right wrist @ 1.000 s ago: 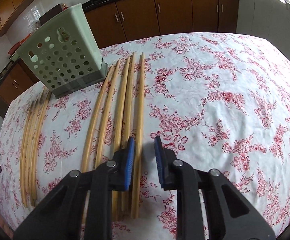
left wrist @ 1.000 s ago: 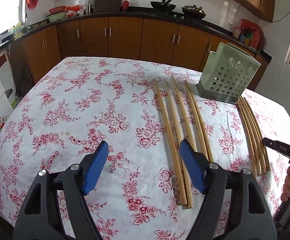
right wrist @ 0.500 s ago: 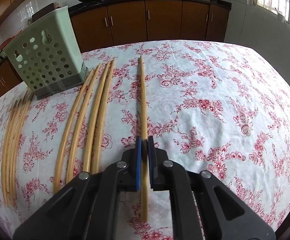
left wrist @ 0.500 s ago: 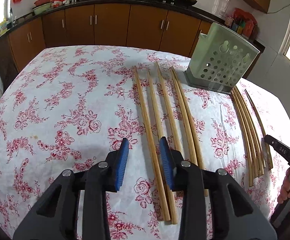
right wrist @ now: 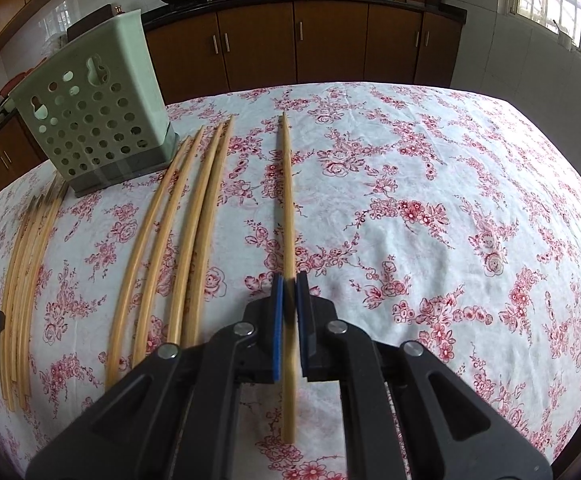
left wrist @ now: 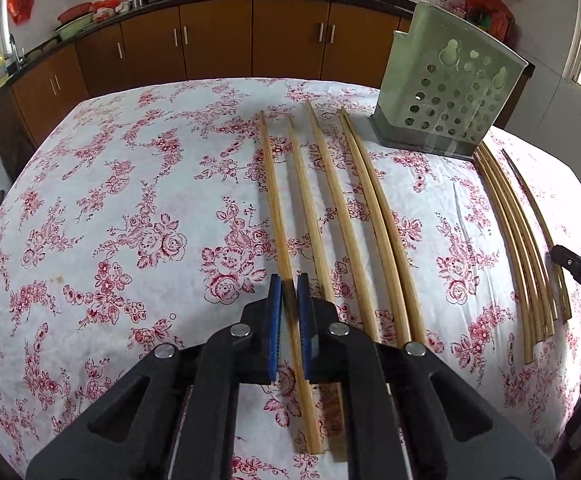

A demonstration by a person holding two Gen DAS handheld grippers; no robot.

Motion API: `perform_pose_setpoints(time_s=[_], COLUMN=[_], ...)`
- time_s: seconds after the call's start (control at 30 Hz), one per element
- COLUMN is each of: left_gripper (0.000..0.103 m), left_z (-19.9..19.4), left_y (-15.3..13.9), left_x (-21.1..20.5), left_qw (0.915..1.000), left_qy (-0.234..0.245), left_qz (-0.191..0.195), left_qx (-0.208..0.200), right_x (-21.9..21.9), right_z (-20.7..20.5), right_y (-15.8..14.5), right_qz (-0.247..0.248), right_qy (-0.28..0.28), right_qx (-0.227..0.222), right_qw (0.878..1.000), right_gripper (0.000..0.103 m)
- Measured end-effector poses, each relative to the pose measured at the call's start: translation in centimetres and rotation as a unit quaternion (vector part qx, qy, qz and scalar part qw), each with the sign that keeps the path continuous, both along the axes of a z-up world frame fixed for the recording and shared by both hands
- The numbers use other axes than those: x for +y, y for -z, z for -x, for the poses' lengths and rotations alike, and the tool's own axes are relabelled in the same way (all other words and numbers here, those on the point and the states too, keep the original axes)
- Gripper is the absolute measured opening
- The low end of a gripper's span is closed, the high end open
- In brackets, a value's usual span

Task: Organize utensils
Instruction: 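Grasp one bamboo chopstick with the right gripper while the left gripper grasps another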

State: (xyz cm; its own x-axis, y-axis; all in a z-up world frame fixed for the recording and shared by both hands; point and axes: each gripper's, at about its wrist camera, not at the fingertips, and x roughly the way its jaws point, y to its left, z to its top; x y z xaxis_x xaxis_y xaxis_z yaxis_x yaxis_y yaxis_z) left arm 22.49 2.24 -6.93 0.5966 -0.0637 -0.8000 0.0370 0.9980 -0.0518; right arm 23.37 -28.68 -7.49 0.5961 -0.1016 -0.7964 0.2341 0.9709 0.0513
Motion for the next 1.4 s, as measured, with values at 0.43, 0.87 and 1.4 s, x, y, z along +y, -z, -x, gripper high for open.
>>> perform_pose_setpoints(time_s=[0.43, 0.87, 1.4], left_gripper=[0.007, 0.008, 0.008], left_z=[-5.2, -0.8, 1.4], left_y=[0.0, -0.2, -0.3], left_x=[3.6, 4.3, 4.3], left_qw=[0.9997, 0.9996, 0.9997], left_qy=[-0.015, 0.004, -0.001], left_qz=[-0.001, 0.019, 0.017], left_qx=[-0.018, -0.019, -0.017], right_x=[-1.7, -1.5, -0.9], right_z=[-3.8, -1.1, 1.8], right_y=[0.2, 0.4, 0.3], right_qz=[-0.005, -0.015, -0.003], right_qy=[0.015, -0.001, -0.004], right_qx=[-0.011, -0.013, -0.018], right_qw=[1.0, 1.0, 1.0], right_gripper=[0.008, 0.008, 0.008])
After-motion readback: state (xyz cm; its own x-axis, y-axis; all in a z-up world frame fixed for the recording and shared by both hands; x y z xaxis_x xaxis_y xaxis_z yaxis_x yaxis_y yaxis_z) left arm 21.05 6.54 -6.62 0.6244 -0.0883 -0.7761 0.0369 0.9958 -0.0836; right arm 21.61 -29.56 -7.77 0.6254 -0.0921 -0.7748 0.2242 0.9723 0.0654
